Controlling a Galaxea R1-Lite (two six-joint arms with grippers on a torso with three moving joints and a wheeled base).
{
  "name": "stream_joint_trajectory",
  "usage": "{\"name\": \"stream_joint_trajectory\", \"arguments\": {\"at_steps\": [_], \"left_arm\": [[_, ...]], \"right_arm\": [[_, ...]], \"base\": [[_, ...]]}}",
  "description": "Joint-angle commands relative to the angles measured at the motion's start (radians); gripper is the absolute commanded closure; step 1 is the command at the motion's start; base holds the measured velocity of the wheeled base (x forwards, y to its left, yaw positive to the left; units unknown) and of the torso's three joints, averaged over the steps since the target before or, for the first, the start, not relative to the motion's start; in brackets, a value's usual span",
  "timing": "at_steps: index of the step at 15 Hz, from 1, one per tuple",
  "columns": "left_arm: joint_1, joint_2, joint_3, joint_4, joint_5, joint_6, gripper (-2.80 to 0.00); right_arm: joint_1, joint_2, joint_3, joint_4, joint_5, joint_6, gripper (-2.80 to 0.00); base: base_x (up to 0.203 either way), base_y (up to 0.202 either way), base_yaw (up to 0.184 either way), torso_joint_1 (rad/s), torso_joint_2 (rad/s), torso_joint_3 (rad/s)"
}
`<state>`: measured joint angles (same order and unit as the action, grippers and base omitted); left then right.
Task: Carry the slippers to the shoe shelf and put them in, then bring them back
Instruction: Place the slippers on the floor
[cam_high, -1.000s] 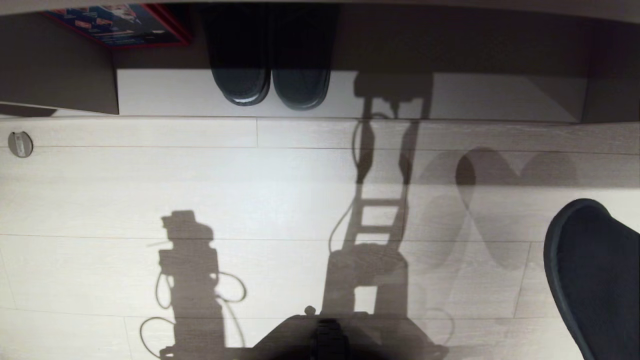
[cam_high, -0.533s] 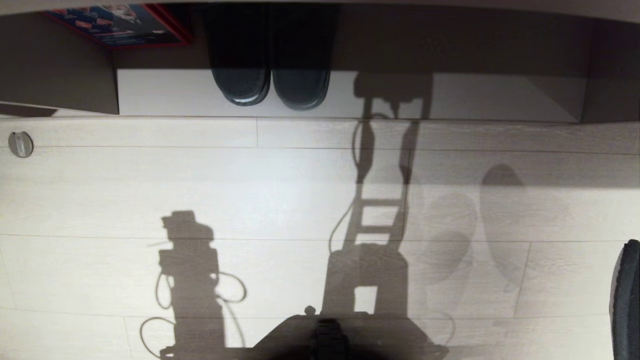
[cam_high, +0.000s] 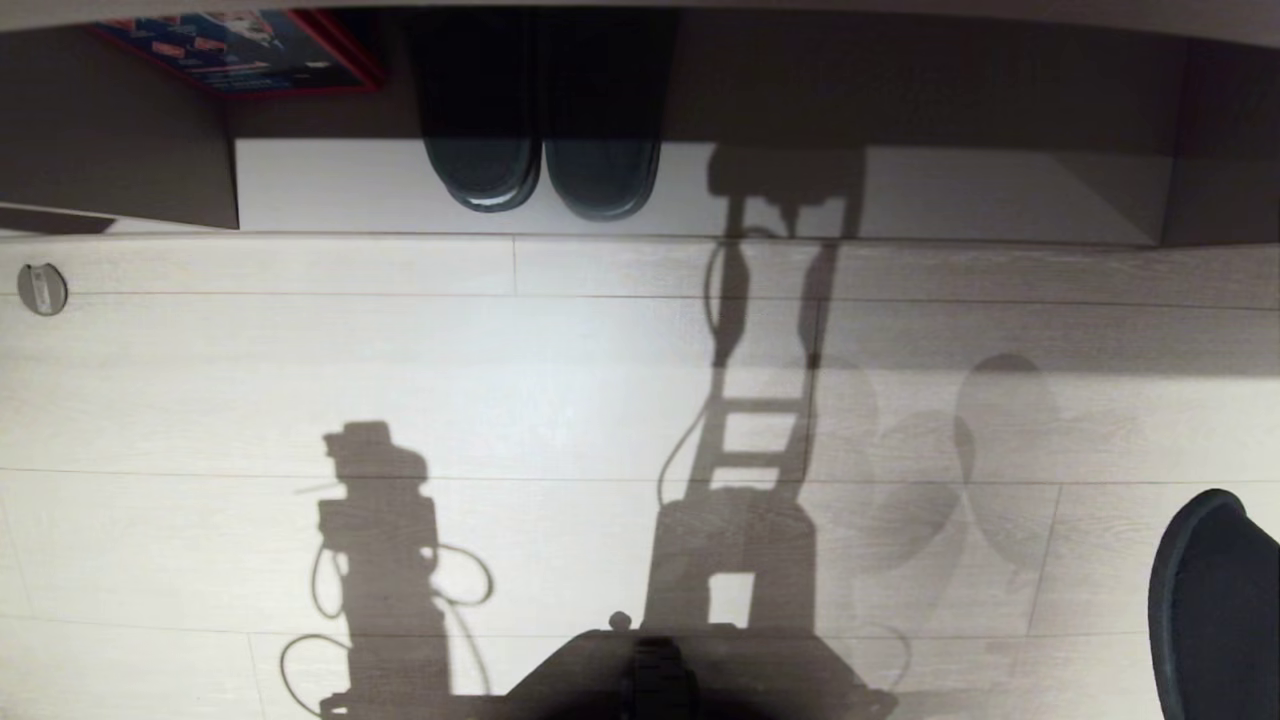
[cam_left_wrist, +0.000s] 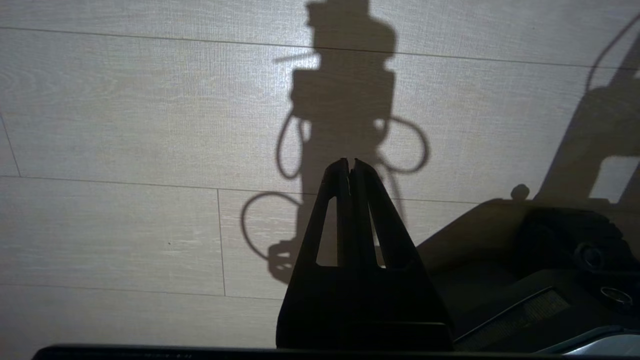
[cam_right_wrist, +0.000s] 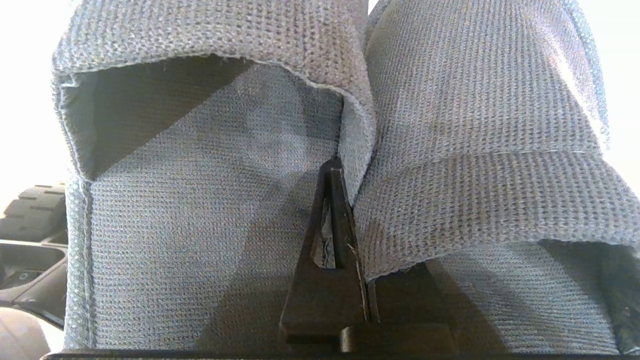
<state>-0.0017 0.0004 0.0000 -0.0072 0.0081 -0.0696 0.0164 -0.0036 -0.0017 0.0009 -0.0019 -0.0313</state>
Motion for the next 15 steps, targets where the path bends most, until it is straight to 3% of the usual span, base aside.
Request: {"name": "stream_joint_trajectory", "arguments": {"at_steps": [1, 15], "left_arm": [[0.000, 0.000, 0.001, 0.000, 0.000, -0.002, 0.00], [0.000, 0.000, 0.000, 0.000, 0.000, -0.004, 0.00]], "right_arm": [[0.000, 0.004, 0.000, -0.001, 0.001, -0.001, 0.00], [0.000, 0.005, 0.000, -0.001, 0.000, -0.007, 0.00]], "base": [[0.000, 0.000, 0.000, 0.006, 0.00, 0.032], [0.000, 0.000, 0.000, 0.003, 0.00, 0.194]]}}
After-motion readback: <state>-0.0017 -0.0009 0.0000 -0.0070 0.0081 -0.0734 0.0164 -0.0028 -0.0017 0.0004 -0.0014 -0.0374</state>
